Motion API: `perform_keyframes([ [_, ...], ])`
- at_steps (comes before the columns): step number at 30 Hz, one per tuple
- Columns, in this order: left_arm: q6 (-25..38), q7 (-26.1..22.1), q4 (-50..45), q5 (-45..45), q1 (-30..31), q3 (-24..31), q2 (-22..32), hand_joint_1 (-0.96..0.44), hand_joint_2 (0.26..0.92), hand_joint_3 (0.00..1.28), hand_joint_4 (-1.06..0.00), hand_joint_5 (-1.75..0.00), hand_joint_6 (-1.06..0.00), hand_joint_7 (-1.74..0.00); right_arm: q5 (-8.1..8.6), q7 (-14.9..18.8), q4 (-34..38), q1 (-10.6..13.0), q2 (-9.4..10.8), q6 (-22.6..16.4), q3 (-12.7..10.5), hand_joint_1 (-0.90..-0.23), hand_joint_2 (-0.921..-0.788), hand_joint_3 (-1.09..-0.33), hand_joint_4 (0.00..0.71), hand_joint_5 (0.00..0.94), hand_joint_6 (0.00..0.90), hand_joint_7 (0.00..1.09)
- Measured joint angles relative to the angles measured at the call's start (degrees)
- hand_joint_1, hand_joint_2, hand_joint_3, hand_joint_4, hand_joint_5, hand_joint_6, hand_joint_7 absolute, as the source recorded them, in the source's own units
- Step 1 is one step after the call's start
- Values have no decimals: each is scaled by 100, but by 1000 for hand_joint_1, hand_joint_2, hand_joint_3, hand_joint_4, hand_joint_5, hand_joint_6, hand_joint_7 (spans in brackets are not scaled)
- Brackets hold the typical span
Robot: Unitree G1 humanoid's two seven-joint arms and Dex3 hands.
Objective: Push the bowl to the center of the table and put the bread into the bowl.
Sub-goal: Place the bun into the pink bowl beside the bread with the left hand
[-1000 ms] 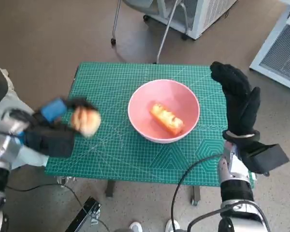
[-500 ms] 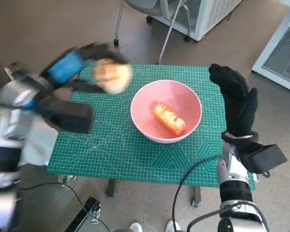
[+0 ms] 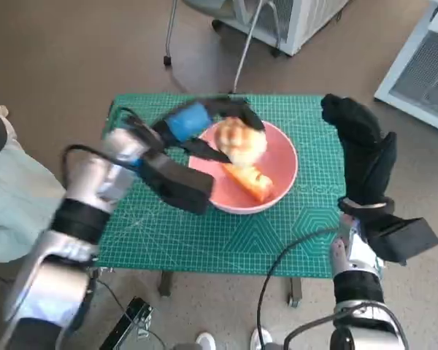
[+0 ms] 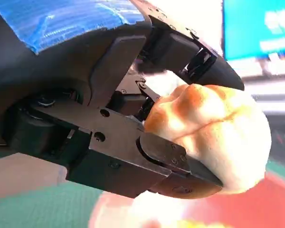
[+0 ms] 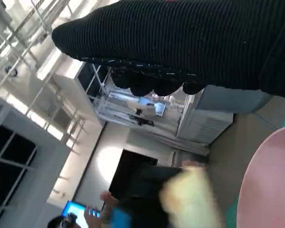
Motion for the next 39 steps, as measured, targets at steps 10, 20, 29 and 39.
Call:
perform_keyframes([
  [10, 125, 210, 911, 217, -274, -400, -446, -1, 920, 145, -492, -1391, -646, -1124, 23, -32, -122, 92, -8, 22, -11, -575, -921, -724, 402, 7, 113, 728],
  [20, 693, -1222, 1078, 191, -290, -643, -588, 139, 920, 325, -192, -59, -411, -222, -36, -104, -216, 154, -11, 20, -13, -578, -921, -729, 404, 7, 113, 713],
  [29, 1179, -2034, 83, -47, -144, -477, -345, 134, 913, 277, -138, -2, -403, -59, -25, -101, -244, 151, -13, 26, -23, -580, -921, -730, 398, 3, 113, 711],
  [39, 1137, -2382, -365, -1034, 226, 160, -226, 37, 835, 96, -143, -14, -404, -27, -32, -105, -248, 131, -10, 68, -18, -554, -921, -744, 408, 10, 105, 722],
])
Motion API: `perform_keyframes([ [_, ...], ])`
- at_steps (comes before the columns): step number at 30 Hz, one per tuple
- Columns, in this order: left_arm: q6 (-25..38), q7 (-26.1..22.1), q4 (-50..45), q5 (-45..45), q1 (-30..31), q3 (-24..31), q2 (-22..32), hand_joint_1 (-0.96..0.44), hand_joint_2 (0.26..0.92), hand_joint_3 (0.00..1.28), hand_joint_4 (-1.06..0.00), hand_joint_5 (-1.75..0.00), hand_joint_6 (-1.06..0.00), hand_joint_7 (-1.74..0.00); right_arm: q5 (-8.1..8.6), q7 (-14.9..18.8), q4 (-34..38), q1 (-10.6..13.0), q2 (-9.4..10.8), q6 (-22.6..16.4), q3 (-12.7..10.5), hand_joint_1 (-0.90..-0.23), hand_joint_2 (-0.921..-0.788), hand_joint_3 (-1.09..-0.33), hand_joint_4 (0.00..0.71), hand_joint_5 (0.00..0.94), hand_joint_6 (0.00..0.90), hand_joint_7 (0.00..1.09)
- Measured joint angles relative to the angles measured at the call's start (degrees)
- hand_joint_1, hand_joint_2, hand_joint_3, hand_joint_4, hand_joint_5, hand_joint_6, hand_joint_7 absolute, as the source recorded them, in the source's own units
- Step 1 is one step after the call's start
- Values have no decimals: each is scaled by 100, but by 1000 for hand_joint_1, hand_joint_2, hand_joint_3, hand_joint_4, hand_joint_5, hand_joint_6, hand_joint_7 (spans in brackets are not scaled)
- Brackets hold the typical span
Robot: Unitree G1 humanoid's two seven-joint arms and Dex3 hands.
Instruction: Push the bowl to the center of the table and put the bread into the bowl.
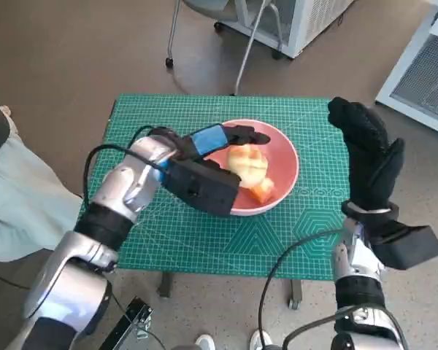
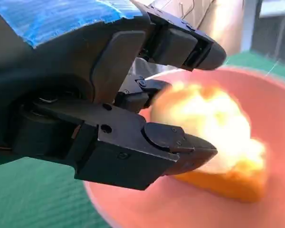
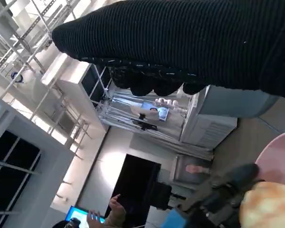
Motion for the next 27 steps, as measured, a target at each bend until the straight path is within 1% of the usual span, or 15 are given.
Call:
perform_keyframes([
  [5, -443, -101, 258, -707, 58, 424, 42, 16, 837, 85, -215, -40, -449, -48, -2, -1, -24, -5, 9, 5, 24, -557, -921, -746, 416, 13, 104, 731],
  [6, -542, -91, 320, -805, 65, 503, 54, 3, 838, 83, -243, -51, -468, -58, -2, -1, -35, -5, 11, 5, 31, -561, -921, -745, 416, 14, 102, 733],
  [9, -754, 7, 429, -985, 114, 665, 110, -36, 844, 73, -314, -69, -511, -90, -3, -1, -78, -5, 15, 5, 41, -567, -921, -745, 416, 13, 97, 739],
  [10, -820, 67, 448, -1016, 146, 716, 129, -50, 848, 64, -355, -76, -532, -114, -3, -1, -88, -5, 15, 5, 44, -570, -921, -745, 415, 12, 95, 742],
  [11, -896, 133, 462, -1092, 195, 788, 149, -56, 850, 61, -370, -78, -539, -123, -5, -1, -99, -5, 15, 5, 47, -571, -921, -745, 415, 12, 94, 743],
  [12, -970, 199, 467, -1159, 255, 866, 166, -66, 855, 51, -407, -89, -549, -156, -7, -3, -110, -5, 15, 6, 51, -573, -921, -745, 414, 12, 92, 746],
  [16, -1202, 371, 404, -1497, 548, 1188, 198, -83, 875, 15, -494, -138, -473, -415, -13, -34, -192, -2, 22, 11, 61, -575, -921, -746, 413, 11, 88, 753],
  [17, -1264, 412, 353, -1602, 642, 1273, 203, -87, 878, 11, -509, -153, -461, -455, -17, -55, -218, -2, 24, 12, 63, -575, -921, -746, 413, 11, 87, 754],
  [21, -1625, 562, 141, -2077, 1096, 1637, 194, -98, 890, 10, -535, -182, -442, -505, -67, -117, -323, 2, 32, 14, 80, -576, -921, -748, 416, 12, 84, 761],
  [25, -2084, 745, -67, -2589, 1542, 2028, 68, -106, 909, 21, -527, -171, -441, -450, -124, -195, -413, 2, 46, 19, 98, -570, -921, -752, 418, 12, 85, 771],
  [27, -2248, 785, -213, -2909, 1740, 2210, -63, -117, 915, 41, -497, -146, -425, -420, -135, -237, -454, 0, 53, 31, 119, -567, -921, -755, 418, 12, 84, 774],
])
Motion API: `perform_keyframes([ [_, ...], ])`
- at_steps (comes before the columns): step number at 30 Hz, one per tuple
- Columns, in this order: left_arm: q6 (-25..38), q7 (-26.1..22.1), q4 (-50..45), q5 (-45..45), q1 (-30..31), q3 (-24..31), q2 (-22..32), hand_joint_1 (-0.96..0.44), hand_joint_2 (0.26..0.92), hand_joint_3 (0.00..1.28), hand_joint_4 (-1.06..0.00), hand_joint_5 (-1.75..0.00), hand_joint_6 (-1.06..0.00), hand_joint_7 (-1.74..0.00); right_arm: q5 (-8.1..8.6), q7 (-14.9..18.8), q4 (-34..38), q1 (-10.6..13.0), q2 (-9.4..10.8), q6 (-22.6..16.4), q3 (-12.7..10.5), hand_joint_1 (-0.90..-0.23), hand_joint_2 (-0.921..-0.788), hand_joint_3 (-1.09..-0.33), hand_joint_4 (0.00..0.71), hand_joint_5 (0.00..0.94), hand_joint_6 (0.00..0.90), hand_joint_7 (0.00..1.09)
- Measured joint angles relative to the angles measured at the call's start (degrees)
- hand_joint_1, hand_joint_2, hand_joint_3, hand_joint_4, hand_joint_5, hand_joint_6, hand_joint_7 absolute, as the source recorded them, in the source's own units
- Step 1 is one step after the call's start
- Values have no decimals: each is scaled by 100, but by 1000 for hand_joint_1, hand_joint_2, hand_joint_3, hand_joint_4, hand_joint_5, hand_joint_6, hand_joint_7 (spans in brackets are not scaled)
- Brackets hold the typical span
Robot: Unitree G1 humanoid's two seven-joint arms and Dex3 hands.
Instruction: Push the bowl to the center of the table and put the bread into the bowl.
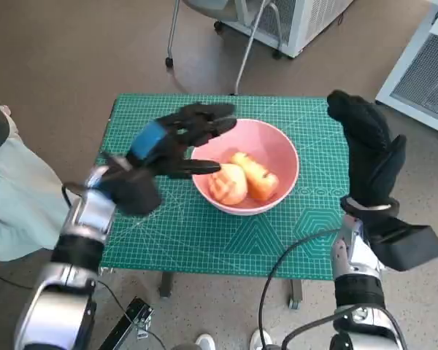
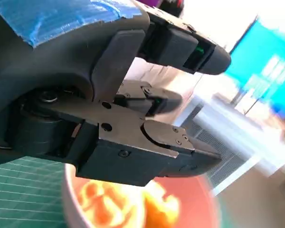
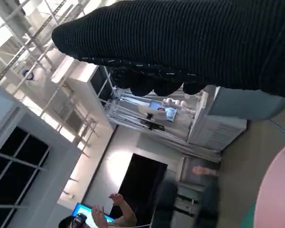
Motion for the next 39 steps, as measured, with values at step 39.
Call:
perform_keyframes([
  [39, -147, 1540, -1665, -158, 1123, 684, -947, -181, 921, 173, -349, -53, -151, -627, -787, -488, -84, -427, -68, 1, 355, -531, -921, -788, 386, 0, 9, 833],
])
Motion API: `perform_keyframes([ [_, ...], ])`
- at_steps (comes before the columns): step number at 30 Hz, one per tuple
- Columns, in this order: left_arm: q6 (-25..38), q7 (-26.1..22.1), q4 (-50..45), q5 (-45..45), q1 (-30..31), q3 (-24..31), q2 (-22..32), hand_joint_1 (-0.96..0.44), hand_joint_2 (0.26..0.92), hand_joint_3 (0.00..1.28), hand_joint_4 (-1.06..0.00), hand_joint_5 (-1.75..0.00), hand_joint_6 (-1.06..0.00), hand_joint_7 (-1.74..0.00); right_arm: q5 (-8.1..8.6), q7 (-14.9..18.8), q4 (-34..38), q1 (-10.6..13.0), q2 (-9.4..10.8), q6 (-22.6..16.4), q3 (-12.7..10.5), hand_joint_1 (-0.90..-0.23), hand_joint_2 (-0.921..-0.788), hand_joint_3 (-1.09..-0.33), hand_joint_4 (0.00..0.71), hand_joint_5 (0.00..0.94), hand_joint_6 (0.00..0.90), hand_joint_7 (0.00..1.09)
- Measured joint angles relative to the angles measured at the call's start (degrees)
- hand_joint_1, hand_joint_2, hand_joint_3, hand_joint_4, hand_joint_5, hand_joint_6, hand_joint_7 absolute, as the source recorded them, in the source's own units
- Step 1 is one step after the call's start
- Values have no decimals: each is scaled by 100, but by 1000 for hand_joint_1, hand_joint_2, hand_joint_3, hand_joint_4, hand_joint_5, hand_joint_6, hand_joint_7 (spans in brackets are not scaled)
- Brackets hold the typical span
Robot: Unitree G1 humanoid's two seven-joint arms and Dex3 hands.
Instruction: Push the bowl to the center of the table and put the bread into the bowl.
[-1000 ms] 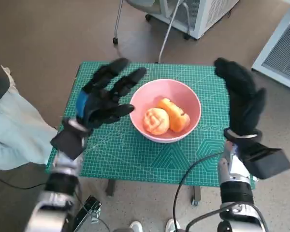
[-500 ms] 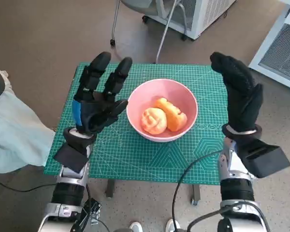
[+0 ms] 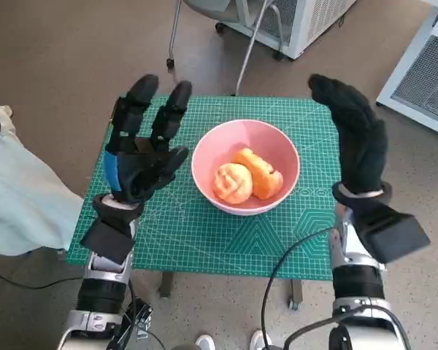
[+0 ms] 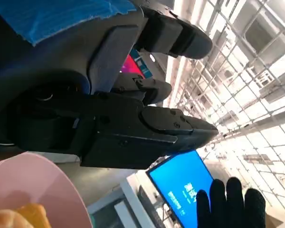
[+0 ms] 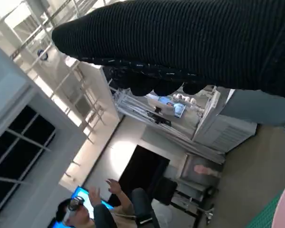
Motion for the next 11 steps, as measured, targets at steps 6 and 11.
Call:
perform_keyframes([
  [6, 2, -11, -7, -15, 0, -7, -1, -190, 921, 178, -346, -53, -139, -633, -90, -60, 14, -24, 0, 0, 48, -545, -921, -785, 384, 0, 12, 831],
  [11, 19, -40, -74, -45, 0, -17, -3, -198, 921, 192, -346, -53, -143, -640, -95, -68, 26, -23, 0, -1, 69, -556, -921, -782, 385, 1, 14, 829],
])
